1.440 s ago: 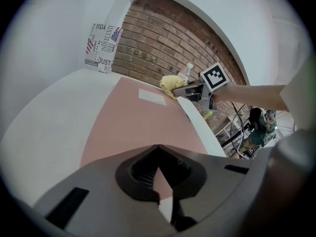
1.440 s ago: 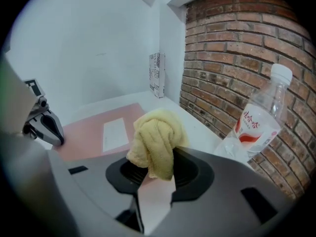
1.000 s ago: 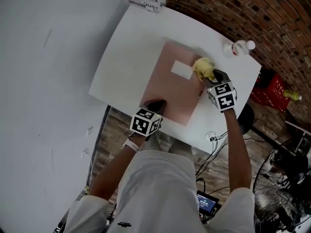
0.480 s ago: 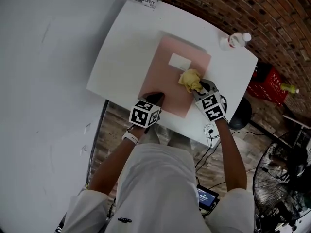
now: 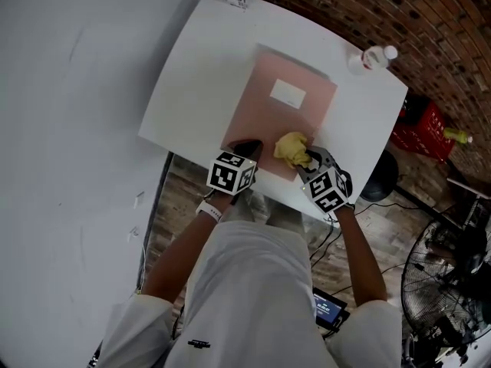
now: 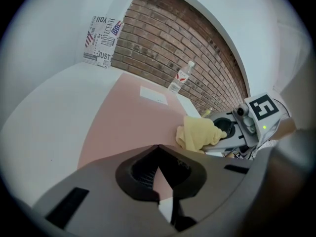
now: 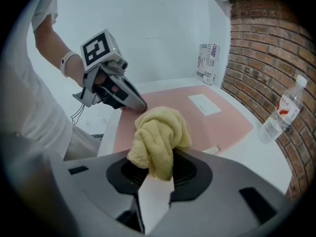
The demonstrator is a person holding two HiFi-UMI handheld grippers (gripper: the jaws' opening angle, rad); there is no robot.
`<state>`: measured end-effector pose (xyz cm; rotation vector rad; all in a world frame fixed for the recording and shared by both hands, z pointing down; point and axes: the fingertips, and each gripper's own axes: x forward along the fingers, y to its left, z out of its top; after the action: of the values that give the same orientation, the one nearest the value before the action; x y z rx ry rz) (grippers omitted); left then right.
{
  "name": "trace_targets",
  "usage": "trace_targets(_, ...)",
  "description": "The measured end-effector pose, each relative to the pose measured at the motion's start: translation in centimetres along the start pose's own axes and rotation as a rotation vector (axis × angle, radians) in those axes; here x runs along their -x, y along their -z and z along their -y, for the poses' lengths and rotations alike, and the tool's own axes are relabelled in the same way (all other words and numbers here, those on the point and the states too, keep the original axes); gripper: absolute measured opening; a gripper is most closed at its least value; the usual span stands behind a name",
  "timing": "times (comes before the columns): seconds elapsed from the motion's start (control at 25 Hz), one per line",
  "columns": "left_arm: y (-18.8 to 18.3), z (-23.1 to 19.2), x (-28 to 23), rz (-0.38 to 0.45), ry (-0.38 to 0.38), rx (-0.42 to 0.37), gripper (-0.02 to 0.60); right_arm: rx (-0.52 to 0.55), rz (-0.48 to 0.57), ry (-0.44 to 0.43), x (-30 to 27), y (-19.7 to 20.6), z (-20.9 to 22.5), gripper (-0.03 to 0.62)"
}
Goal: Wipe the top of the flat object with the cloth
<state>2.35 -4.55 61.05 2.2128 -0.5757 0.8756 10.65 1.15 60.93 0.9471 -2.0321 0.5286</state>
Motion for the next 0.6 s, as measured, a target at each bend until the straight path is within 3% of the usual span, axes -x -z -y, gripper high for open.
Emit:
trace_targets(0.2, 0.0, 0.0, 0.1, 0.005, 0.010, 0.000, 0.017, 0.015, -0.008, -0.025, 0.3, 0.6, -2.9, 0.115)
trace_targets(0.4, -0.1, 0.1, 0.2, 0.021, 0.018, 0.022, 0.017, 0.096, -0.038, -0.121, 0.8, 0.9, -6.0, 0.115)
trace_targets(0.6, 0.1, 0.2, 1.0, 0.050, 0.044, 0.051, 0.017, 0.060, 0.028, -0.067, 1.9, -1.6, -3.9, 0.118)
